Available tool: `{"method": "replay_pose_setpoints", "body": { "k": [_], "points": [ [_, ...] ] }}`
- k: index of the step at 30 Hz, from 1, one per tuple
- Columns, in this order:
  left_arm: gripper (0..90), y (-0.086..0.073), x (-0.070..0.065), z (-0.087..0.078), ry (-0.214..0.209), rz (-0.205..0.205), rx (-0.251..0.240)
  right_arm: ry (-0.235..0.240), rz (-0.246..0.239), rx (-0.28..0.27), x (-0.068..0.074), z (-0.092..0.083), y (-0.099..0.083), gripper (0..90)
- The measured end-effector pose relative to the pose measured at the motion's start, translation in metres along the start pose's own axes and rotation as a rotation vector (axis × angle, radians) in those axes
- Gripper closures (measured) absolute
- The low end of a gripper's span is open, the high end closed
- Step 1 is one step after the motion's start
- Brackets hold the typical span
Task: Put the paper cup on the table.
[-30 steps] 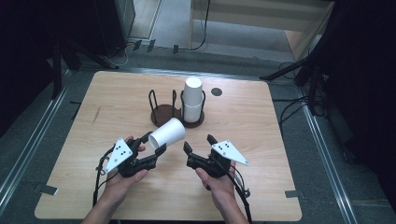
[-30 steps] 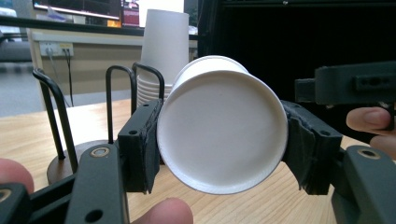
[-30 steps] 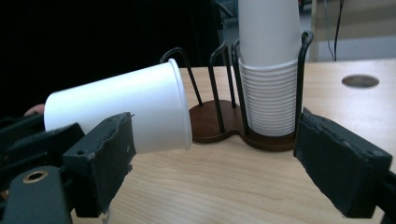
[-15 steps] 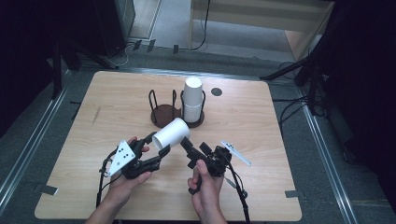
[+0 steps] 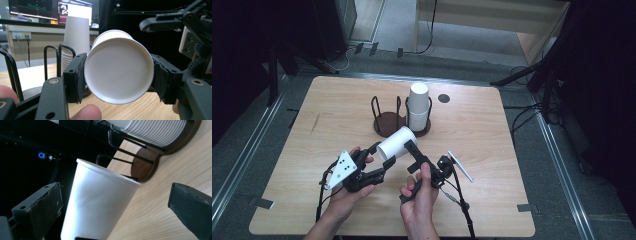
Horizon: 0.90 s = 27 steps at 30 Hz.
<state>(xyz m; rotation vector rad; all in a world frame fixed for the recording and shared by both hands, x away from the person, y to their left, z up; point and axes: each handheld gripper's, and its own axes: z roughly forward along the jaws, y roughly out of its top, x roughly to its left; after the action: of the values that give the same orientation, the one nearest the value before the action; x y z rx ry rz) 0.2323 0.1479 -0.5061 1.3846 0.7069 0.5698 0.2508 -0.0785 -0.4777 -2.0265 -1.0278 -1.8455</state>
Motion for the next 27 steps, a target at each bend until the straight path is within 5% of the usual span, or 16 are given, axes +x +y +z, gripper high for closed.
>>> {"method": "replay_pose_setpoints", "body": {
  "k": [21, 27],
  "points": [
    [36.0, -0.002, -0.006, 0.003, -0.035, 0.011, 0.004, 0.046, 0.189, 0.051, -0.007, 0.023, 0.0, 4.6],
    [36.0, -0.002, -0.007, 0.003, -0.054, 0.003, 0.005, 0.062, 0.205, 0.052, -0.009, 0.026, 0.0, 8.9]
  ]
}}
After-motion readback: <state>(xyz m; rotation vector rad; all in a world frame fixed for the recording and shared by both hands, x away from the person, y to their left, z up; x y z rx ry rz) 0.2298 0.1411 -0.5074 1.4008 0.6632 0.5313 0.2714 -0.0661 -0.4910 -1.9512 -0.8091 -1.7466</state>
